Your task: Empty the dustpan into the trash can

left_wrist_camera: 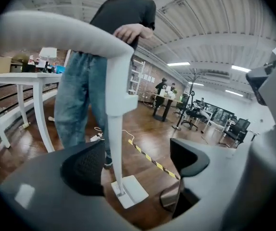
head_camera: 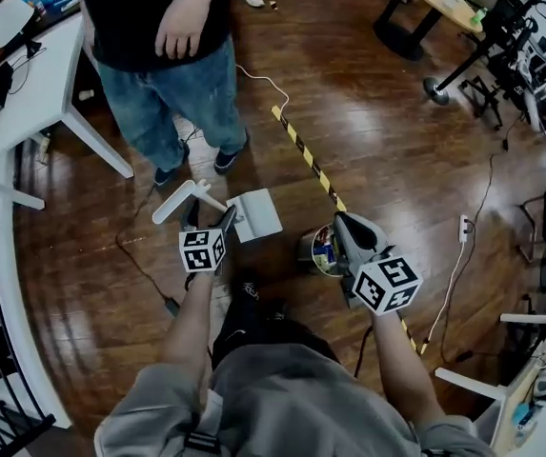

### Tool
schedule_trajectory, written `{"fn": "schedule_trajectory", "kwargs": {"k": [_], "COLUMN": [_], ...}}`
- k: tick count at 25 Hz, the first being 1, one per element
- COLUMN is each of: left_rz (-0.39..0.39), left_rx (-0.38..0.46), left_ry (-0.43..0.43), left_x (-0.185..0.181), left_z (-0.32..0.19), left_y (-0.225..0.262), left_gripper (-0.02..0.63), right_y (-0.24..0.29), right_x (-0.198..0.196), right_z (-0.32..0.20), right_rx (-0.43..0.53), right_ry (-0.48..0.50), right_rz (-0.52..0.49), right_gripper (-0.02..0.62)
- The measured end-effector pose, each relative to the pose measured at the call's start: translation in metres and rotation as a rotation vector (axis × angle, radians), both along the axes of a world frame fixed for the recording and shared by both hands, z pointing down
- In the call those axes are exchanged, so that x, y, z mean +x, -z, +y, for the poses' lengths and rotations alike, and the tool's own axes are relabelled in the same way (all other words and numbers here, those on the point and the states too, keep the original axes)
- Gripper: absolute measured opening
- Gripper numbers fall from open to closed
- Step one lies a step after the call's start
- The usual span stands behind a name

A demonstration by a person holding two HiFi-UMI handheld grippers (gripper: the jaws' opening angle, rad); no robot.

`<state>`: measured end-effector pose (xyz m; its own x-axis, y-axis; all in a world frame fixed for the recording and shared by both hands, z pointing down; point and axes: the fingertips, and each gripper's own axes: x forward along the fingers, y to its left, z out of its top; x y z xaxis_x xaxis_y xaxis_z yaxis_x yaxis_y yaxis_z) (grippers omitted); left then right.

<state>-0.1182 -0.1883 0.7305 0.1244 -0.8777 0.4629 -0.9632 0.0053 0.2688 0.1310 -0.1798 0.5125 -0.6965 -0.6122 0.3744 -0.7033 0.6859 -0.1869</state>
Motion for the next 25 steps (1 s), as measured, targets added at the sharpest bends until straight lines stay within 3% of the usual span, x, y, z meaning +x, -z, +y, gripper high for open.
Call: {"fn": "schedule_trajectory", "kwargs": {"k": [3, 8, 13, 20, 25], "left_rz": [0.017, -0.013, -0.011, 0.033, 0.042], "left_rx": [-0.011, 0.162, 0.246, 0.376, 0.401], "left_ry": [-0.11, -0.308, -0.509, -0.607, -0.647], "left_x": [0.046, 0.135, 0.201, 0.224, 0.228], "left_z": [0.036, 0.07, 0.078, 0.084, 0.077], "left_y": [0.017, 0.112, 0.199, 0.285, 0.311], "left_gripper": [0.32, 0.013, 0.006, 0.006, 0.006], "right_y": [0.013, 0.046, 0.075, 0.099, 0.119], "right_x": [0.018, 0.054, 0.067, 0.065, 0.066], "right_z": [0.011, 0.027, 0.048, 0.06, 0.058], "right_rx": [0.033, 0.101, 0.163, 0.214, 0.258], "right_ry": [-0.004, -0.012, 0.013, -0.008, -0.043], "right_rz": [-0.029, -0.092, -0.122, -0.152, -0.151], "right_gripper": [0.0, 0.0, 0.0, 0.0, 0.0]}}
